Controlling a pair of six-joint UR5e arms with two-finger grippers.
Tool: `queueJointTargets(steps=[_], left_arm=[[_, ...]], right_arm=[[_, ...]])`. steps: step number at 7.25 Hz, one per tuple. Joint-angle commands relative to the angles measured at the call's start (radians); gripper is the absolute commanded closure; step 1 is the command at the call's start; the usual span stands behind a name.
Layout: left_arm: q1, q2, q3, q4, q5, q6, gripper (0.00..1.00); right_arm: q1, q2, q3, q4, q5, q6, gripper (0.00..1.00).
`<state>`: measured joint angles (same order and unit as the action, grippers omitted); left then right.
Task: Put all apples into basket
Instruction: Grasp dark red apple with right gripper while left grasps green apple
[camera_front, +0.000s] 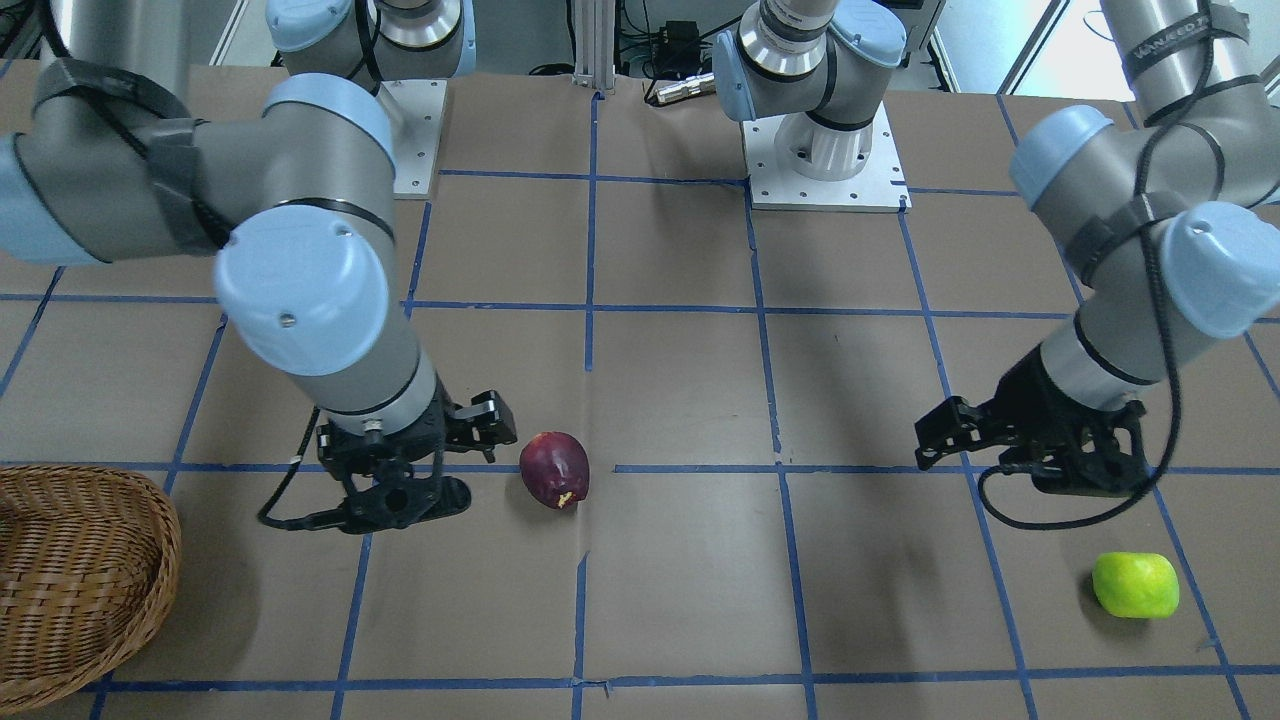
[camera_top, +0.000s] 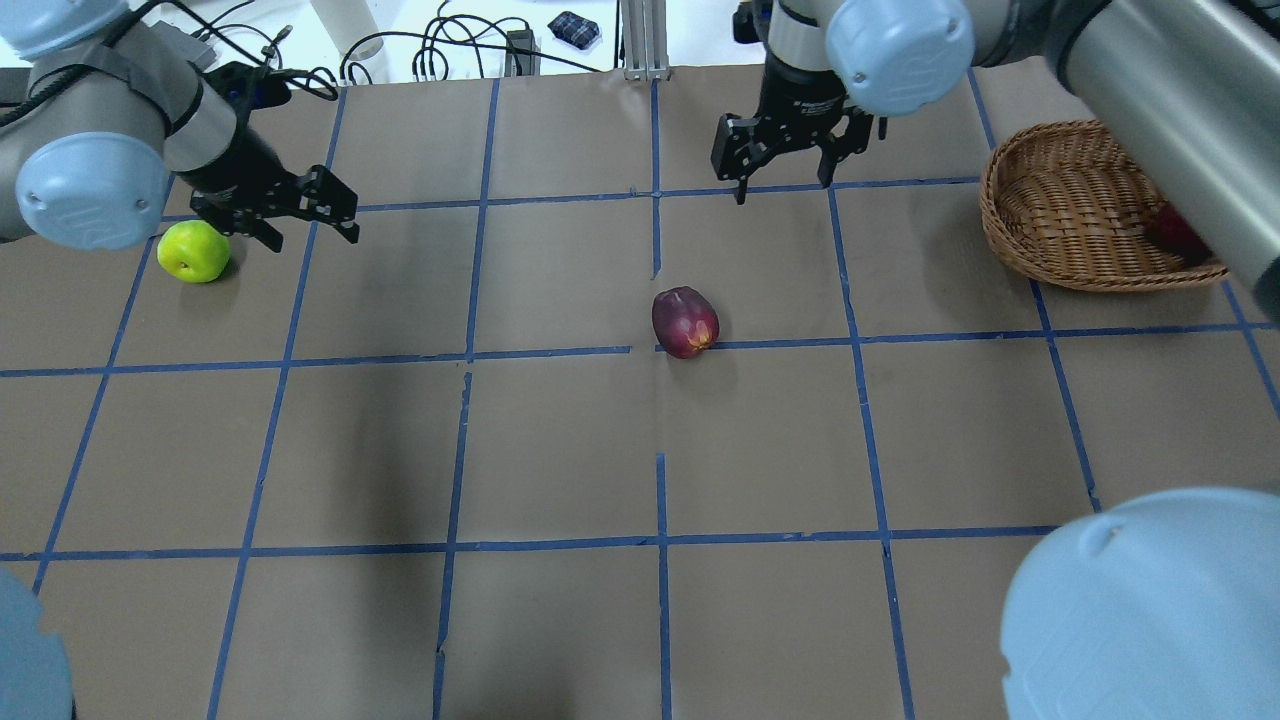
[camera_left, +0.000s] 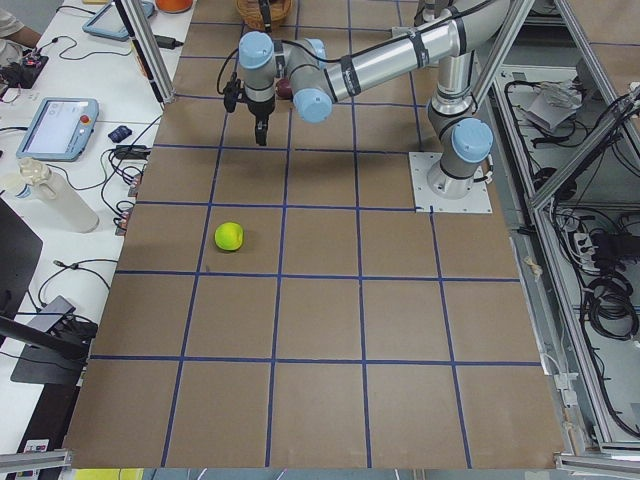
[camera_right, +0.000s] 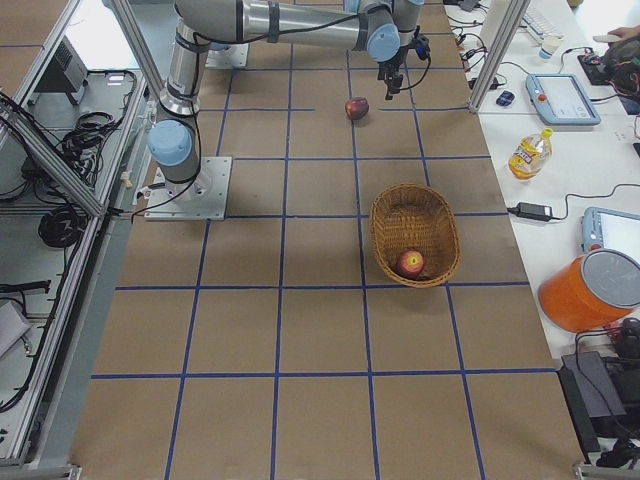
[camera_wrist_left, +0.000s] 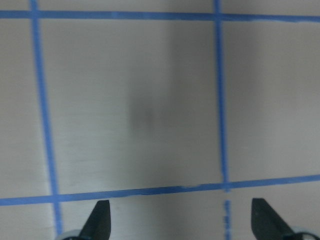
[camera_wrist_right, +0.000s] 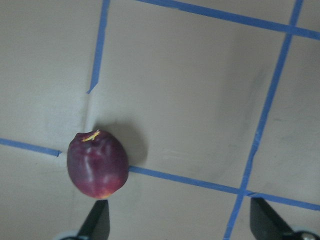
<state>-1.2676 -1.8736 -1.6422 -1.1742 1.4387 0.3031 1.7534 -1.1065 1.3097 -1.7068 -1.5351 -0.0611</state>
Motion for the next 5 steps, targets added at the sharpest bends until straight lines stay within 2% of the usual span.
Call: queueJointTargets(steps=[1, 2, 4, 5], left_arm=[[0.071, -0.076, 0.089, 0.018, 0.063, 0.110, 0.00], [0.071, -0.116, 0.149, 0.018, 0.139, 0.149, 0.00], [0.088, -0.191, 0.209, 0.063, 0.152, 0.209, 0.00], [0.152, -0.226, 0.237, 0.062, 0.154, 0.220, 0.00]], right_arm=[[0.102, 0.058, 0.037, -0.037, 0.003, 0.001, 0.00], [0.127, 0.085, 0.048, -0.086, 0.003, 0.003, 0.00], [0.138, 0.085, 0.104, -0.097, 0.004, 0.013, 0.00], [0.138, 0.088, 0.138, -0.169, 0.006, 0.014, 0.00]])
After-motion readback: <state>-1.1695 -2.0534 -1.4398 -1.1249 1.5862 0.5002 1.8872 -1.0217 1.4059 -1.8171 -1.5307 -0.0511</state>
